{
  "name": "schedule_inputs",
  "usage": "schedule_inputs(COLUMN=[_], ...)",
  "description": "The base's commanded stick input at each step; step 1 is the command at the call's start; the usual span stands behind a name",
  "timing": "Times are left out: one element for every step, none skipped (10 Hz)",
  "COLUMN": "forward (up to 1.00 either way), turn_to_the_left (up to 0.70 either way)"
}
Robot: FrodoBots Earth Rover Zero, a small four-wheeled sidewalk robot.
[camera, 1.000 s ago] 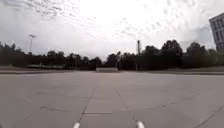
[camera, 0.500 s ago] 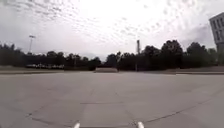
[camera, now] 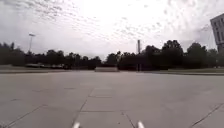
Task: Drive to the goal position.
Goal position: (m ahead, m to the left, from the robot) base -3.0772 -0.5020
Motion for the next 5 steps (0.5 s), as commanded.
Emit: schedule_inputs(forward=[0.7,0.7,0.7,0.7,0.7], turn_to_the_left=[0.06,0.13,0.13,0.13,0.09])
